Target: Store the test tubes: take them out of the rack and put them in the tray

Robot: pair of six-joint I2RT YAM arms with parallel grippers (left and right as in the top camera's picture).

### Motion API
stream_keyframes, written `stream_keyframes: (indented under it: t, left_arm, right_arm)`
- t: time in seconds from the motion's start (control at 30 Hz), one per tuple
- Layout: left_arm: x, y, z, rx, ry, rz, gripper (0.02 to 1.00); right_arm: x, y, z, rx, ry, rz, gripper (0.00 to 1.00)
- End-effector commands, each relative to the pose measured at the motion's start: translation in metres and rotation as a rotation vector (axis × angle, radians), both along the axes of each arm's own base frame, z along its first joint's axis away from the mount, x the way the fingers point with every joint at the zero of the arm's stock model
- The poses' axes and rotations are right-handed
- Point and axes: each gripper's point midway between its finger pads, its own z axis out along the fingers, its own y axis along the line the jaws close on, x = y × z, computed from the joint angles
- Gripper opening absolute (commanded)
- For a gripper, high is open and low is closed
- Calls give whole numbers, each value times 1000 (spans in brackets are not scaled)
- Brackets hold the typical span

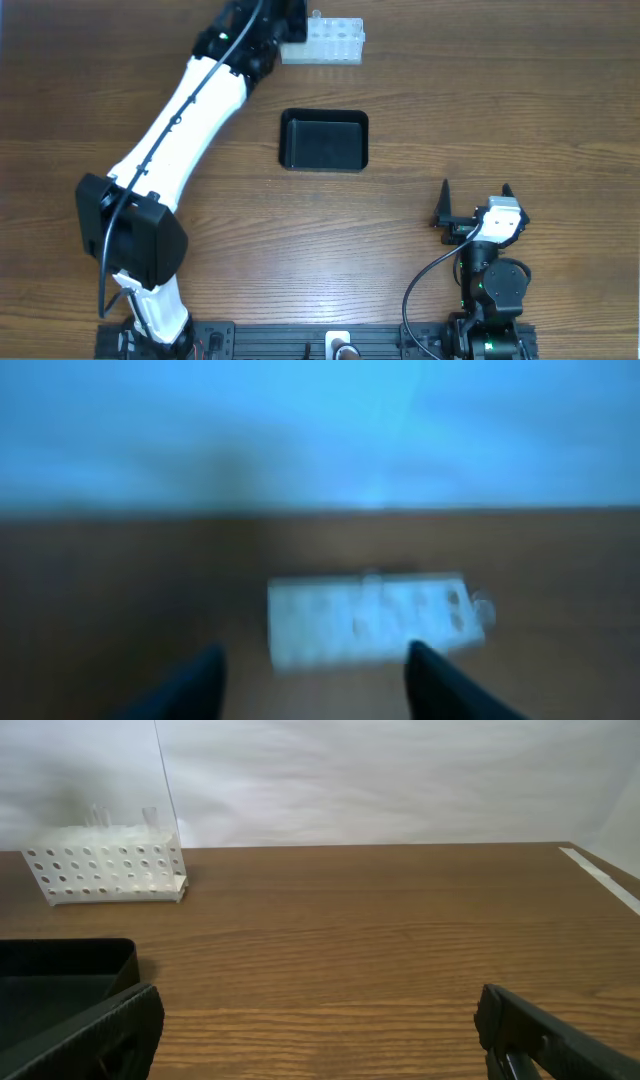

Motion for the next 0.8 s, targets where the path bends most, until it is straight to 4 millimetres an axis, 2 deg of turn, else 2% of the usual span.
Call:
stream_keyframes:
  t: [0.03,0.17,0.4,0.5,0.63,0.8]
  left_arm:
    - [24,-9,-12,51,-62,-213,752]
    - [39,-19,-27,18,-92,-290,766]
    - [57,-37,-77,36,-90,-367,779]
    - [61,-38,-94,38,-75,-367,779]
    - [65,-40,-108,38,-72,-368,776]
    - [67,-40,-114,39,-72,-367,776]
  right_arm:
    - [0,-1,-2,-2,1,-9,993]
    - [0,-1,-2,-2,1,-9,991]
    - [0,-1,-2,-2,1,-9,993]
    - [0,-1,-2,-2,1,-9,993]
    - [0,-1,-2,-2,1,-9,991]
    - [0,-1,-2,-2,1,-9,993]
